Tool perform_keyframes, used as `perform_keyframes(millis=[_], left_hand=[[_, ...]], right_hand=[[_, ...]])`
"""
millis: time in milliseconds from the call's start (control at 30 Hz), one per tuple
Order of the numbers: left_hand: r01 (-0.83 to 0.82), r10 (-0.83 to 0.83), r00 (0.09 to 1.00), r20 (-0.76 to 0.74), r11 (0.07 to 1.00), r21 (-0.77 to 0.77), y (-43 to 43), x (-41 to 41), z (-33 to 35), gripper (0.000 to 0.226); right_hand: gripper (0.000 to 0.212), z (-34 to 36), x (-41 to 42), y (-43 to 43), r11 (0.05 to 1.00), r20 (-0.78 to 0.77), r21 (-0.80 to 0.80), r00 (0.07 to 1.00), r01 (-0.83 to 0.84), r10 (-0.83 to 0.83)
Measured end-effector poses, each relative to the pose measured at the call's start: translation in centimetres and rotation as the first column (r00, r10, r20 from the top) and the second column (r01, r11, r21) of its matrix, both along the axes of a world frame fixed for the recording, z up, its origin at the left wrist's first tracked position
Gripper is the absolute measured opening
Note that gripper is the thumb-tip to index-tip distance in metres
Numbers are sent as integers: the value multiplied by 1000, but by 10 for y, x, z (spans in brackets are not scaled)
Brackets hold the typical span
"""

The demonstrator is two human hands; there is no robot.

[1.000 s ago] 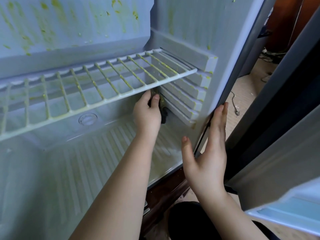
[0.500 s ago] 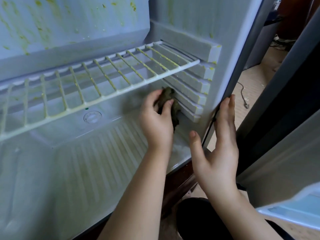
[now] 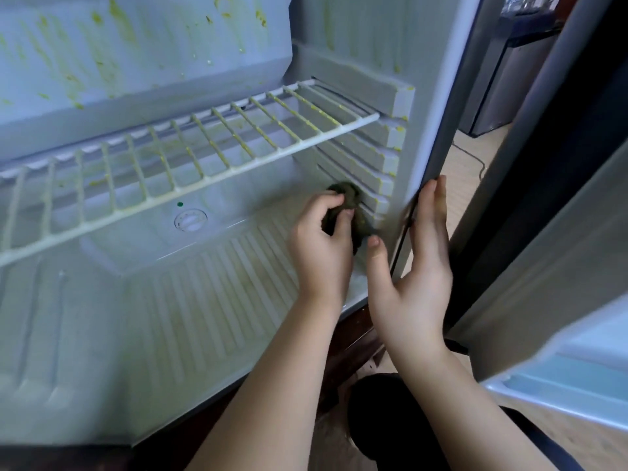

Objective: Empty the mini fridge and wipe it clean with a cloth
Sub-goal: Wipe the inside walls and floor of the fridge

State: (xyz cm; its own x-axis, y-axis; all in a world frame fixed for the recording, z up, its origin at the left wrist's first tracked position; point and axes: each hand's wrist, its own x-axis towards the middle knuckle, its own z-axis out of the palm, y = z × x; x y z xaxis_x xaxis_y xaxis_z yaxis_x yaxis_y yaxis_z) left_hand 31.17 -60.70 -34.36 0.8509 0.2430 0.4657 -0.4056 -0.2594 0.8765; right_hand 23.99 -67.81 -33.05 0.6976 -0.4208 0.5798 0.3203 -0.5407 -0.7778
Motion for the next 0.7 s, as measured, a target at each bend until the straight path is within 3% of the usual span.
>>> perform_keyframes(millis=[233,333,533,700], left_hand=[[101,-147,980,132,947,306,7,-28,6,20],[137,-200,970,137,919,369,3,-34,4,20],[224,-245,969,-27,828,515,15,-28,-4,15],[124,-132,991,17,960,252,18,-17,13,11]], right_hand=[[63,6,-5,0,990,-19,120,997,-75,78],[63,6,-6,-1,975,-20,182,991,-124,130],[63,5,-6,0,977,-7,177,993,-116,119],[58,5,-7,-2,988,-24,119,994,-100,103]])
